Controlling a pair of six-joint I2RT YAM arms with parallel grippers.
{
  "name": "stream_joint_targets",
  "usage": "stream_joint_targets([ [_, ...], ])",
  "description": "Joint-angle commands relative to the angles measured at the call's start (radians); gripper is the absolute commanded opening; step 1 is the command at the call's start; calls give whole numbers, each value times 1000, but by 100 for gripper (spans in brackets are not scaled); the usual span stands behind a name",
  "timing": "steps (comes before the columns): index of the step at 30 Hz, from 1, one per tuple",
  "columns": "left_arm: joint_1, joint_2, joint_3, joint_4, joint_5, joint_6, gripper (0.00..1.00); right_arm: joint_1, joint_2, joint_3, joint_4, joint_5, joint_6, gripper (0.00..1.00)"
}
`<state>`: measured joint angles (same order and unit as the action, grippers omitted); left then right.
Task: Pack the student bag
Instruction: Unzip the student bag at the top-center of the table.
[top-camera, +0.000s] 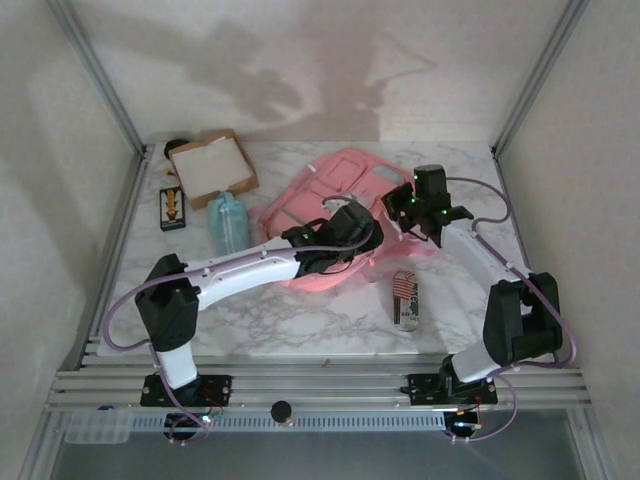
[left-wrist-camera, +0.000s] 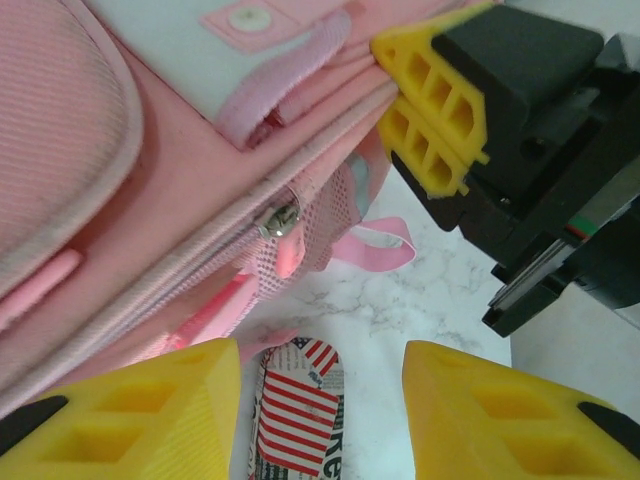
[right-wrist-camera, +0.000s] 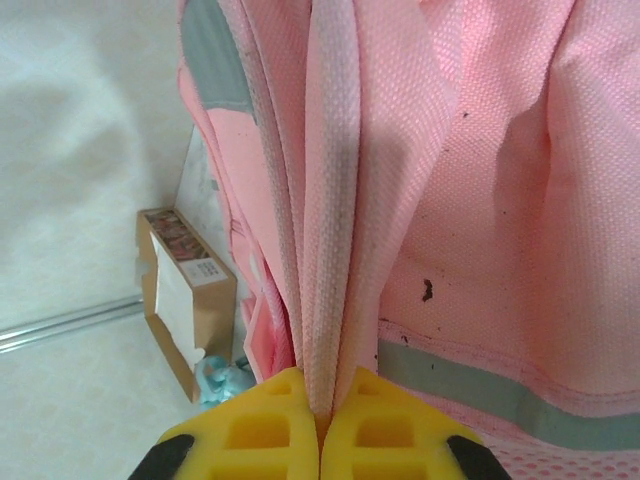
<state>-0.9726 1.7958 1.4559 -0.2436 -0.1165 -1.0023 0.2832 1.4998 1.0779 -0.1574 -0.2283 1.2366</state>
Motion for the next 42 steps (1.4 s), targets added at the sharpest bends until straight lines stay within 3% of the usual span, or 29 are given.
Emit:
stream_joint_targets([
  [1,-21,13,-16,54,-38,32,47,13,-96,-5,145,6,109,0],
  [4,-13,8,-58,32,-68,39,43,-1,-105,-29,156,1,142,0],
  [8,-8,-67,-221,151,-43,11,36,-12,-124,-54,160,7,163,0],
  [12,25,-73,-288,161,-34,-12,30,-13,-166,-88,178,35,189,0],
  [16,71,-82,-326,203,-71,49,27,26,-212,-114,170,69,207,0],
  [21,155,-100,-345,250,-93,219,22,79,-223,-140,173,75,246,0],
  [24,154,-147,-353,279,-36,317,22,92,-214,-144,192,92,247,0],
  [27,127,-236,-371,288,39,332,34,95,-213,-153,214,94,259,0],
  [29,98,-269,-342,226,12,292,41,95,-214,-148,214,89,266,0],
  [32,65,-231,-236,95,35,240,43,96,-207,-143,217,76,283,0],
  [36,16,-122,-74,-83,-73,260,43,96,-200,-137,216,56,305,0],
  [42,8,42,108,-262,-119,290,44,95,-191,-128,210,34,330,0],
])
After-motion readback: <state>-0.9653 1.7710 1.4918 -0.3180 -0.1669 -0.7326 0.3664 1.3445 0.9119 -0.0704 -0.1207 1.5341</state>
